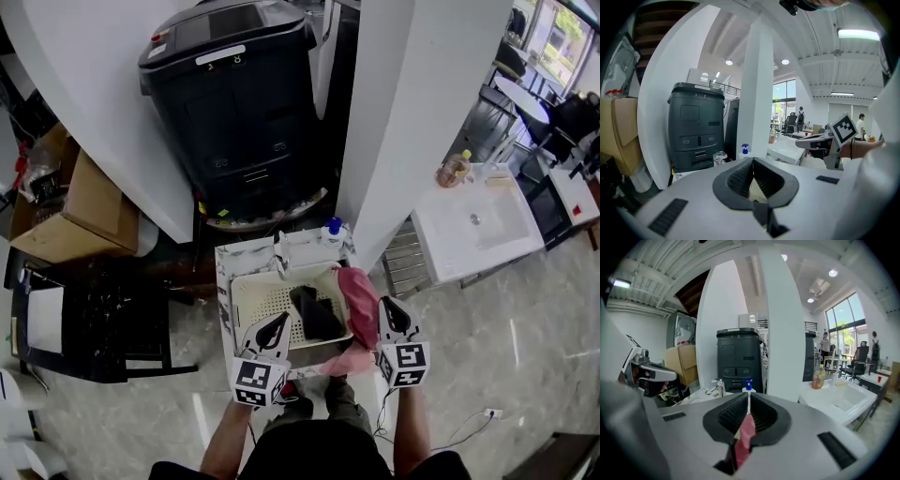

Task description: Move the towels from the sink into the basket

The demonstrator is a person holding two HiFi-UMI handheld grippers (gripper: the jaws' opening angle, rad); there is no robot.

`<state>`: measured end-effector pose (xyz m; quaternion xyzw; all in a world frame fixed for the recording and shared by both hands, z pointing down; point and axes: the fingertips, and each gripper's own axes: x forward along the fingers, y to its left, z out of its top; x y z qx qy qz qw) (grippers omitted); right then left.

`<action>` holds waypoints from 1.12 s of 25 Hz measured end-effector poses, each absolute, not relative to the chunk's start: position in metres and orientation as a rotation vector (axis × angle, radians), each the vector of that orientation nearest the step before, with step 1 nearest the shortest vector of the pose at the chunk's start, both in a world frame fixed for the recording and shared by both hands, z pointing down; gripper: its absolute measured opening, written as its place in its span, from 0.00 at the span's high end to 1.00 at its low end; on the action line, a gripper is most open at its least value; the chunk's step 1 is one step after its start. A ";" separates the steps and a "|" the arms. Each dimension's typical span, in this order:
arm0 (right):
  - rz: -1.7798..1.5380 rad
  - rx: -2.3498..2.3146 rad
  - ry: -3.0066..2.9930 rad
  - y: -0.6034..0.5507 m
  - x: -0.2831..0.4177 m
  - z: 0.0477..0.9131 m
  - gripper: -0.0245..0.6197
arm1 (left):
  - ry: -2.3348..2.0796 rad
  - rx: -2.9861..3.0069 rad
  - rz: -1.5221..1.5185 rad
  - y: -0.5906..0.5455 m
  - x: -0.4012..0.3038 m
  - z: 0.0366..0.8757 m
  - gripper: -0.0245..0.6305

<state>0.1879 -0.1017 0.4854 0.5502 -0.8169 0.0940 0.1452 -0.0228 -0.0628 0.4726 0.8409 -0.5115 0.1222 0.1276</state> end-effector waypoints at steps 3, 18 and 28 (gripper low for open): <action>0.292 1.611 -2.316 -0.099 0.205 0.493 0.90 | -1.448 2.464 0.363 -0.067 -0.008 0.474 0.95; 0.464 1.588 -2.250 -0.085 0.242 0.551 0.90 | -1.308 2.441 0.458 -0.074 0.045 0.520 0.95; 0.589 1.509 -2.234 -0.078 0.240 0.605 0.90 | -1.284 2.376 0.526 -0.073 0.052 0.564 0.95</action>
